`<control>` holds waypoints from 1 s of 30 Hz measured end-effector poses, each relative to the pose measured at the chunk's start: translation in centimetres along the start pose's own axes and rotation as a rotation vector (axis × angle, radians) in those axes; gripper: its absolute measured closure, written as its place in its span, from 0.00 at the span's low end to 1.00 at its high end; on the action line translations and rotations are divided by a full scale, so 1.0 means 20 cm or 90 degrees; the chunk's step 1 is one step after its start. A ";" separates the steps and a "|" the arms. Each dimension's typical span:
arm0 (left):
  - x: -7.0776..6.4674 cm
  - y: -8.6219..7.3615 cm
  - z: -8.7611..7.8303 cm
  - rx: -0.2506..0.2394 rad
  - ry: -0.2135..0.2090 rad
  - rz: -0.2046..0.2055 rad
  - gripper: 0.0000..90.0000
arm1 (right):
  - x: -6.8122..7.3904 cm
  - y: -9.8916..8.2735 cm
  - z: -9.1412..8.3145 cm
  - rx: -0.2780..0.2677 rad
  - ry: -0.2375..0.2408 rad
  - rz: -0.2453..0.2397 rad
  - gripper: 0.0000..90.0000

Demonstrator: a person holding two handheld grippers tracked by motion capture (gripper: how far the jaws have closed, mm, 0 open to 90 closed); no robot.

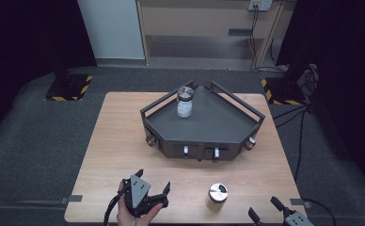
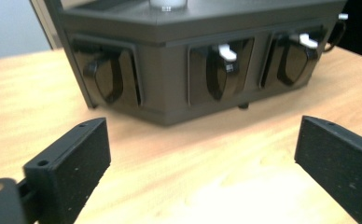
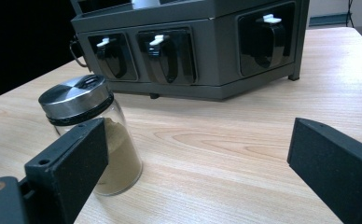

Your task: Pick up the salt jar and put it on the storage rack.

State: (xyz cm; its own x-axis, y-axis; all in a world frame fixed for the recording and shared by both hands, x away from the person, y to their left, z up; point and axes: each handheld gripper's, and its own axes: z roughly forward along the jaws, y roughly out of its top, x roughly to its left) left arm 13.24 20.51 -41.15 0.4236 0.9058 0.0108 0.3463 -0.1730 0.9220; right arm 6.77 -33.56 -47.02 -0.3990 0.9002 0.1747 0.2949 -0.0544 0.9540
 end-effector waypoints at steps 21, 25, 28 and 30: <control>0.06 -0.01 -0.12 0.091 0.009 -0.073 0.04 | 0.00 0.00 -0.01 0.001 -0.010 -0.004 0.06; 0.09 -0.02 -0.09 0.103 0.004 -0.087 0.04 | 0.00 0.00 -0.01 0.001 -0.006 -0.006 0.06; 0.10 -0.02 -0.09 0.099 0.013 -0.084 0.04 | 0.00 0.00 0.00 0.001 -0.002 -0.009 0.06; 0.10 -0.02 -0.08 0.099 0.016 -0.085 0.04 | 0.00 0.00 0.00 0.003 0.000 -0.010 0.06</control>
State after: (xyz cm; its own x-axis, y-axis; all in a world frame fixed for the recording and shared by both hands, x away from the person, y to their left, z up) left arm 12.54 23.01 -40.88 0.3447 0.9338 -0.0965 0.5240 -0.1061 0.8451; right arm 6.77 -33.51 -46.95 -0.4042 0.9007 0.1594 0.2921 -0.0381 0.9556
